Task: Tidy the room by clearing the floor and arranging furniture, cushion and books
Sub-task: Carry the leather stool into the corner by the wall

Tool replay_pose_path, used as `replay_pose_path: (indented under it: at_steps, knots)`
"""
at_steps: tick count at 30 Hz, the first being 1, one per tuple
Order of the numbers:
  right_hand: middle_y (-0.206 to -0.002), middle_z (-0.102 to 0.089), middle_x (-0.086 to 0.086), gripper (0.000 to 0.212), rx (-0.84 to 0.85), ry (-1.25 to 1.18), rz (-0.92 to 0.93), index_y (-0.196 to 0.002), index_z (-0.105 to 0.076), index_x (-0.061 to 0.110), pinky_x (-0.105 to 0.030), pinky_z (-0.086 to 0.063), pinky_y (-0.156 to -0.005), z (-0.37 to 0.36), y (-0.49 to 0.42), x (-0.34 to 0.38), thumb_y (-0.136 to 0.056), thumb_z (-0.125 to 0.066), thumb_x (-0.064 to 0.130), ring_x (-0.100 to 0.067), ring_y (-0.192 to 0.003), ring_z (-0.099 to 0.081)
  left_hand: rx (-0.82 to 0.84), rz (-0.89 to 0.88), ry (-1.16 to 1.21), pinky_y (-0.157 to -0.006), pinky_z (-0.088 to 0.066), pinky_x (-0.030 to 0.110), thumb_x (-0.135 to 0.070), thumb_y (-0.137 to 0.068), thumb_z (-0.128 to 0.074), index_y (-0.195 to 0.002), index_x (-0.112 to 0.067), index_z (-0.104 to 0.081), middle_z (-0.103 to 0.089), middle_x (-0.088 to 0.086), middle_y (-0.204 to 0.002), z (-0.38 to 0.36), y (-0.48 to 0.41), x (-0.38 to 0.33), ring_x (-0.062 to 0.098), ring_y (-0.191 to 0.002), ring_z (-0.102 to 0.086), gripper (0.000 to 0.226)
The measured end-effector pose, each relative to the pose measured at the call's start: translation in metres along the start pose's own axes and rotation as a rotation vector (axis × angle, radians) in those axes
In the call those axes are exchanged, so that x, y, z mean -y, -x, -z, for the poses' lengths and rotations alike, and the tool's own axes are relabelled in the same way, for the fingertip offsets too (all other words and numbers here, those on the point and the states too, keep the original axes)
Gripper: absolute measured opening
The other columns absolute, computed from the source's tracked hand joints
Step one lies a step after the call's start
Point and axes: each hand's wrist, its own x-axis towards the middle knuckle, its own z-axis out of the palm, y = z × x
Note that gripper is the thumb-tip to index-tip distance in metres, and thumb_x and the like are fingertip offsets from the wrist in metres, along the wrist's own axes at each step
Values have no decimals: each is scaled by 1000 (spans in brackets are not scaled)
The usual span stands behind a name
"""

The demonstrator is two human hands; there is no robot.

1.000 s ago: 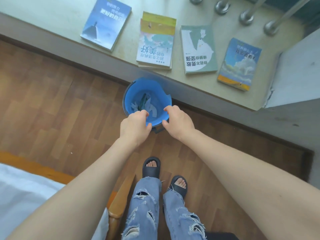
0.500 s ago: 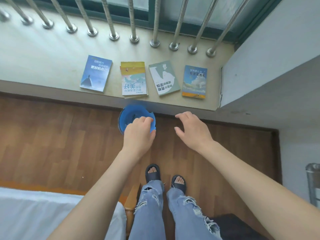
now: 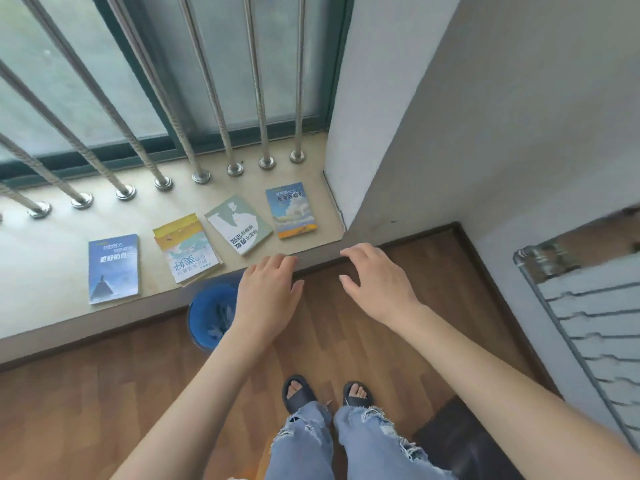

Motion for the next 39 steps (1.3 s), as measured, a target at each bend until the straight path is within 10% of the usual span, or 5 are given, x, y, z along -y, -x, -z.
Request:
replay_pose_path:
  at_steps: [39]
  knots:
    - [-136,-48,-1,45,-497,-140,-1102,-139,-46,18,-34,-45,-89,33,546,-204,-97,-53,31,-21,-124,-47,241,-1116,33,-86,-43,38,-28,-88,-61,-121,-16,-60,-63,1,-119,-74,211,-478,25,-109,-56,35]
